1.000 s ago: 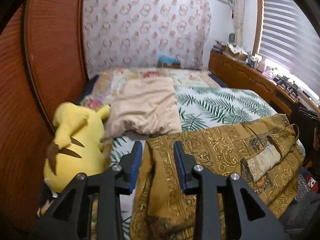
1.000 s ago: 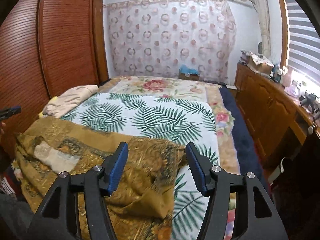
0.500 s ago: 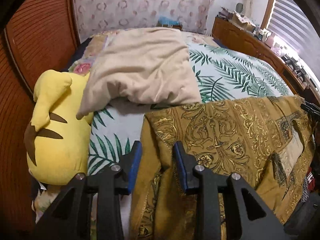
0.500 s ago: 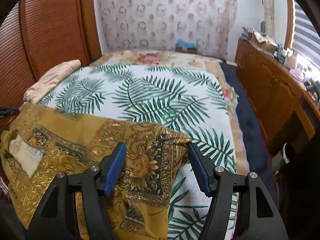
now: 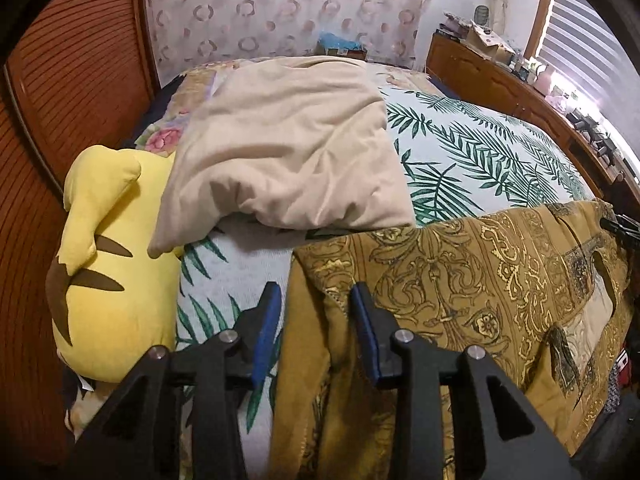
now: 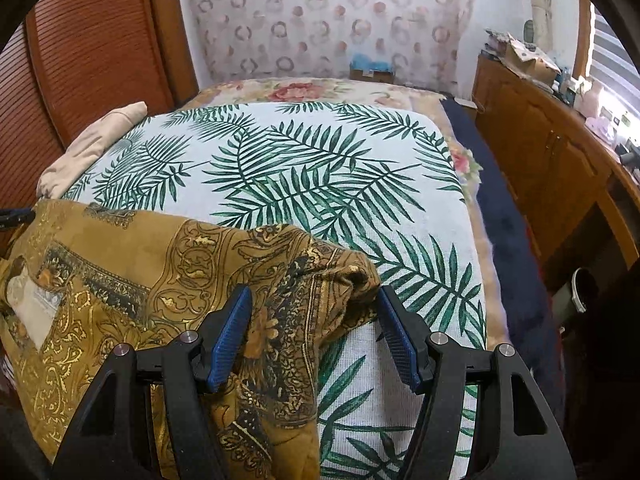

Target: Fold small clothes

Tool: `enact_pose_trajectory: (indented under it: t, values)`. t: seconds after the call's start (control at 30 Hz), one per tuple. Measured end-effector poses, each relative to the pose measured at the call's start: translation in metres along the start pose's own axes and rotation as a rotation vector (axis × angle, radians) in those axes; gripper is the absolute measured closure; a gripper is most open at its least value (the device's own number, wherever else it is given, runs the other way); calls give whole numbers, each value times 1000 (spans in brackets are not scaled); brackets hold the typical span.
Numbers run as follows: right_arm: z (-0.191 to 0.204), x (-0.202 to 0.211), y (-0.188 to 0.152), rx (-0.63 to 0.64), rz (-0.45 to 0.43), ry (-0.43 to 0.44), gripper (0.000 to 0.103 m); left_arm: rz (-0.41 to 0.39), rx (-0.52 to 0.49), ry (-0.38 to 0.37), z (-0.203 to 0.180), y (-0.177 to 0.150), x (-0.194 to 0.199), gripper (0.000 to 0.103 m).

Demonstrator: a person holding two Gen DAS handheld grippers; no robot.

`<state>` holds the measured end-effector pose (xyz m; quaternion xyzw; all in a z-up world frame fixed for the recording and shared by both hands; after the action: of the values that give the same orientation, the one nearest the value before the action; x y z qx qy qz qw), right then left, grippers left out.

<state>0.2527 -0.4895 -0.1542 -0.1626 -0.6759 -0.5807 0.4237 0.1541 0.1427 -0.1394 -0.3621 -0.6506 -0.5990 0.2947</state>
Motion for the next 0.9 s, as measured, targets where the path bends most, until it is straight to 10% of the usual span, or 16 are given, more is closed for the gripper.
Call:
enact_pose_trajectory:
  t: [0.27,0.5,0.6,0.9]
  values:
    - [0,-2,0,9,6,0,38,-10,14,-12,1,6,-3,68]
    - [17,-1,-3,64,3,66,90,-32,-31,-22,-10,5,-2,87]
    - [27,1,-4,108,-6,43,95,-43,-63,-18,-16,4,2,99]
    - [31,47,7,125,-169,8,101,-296,-54,-67,-43,23,90,102]
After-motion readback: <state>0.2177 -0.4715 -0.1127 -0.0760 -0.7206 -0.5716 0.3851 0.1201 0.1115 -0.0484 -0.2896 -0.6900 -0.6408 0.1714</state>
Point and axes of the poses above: each gripper's, at about its wrist camera, not at the fingertips, and x roughly against the way its jaws point, z to its left, y to its top, the point moved 6 cm from there along -x, roughly the way its jaws point
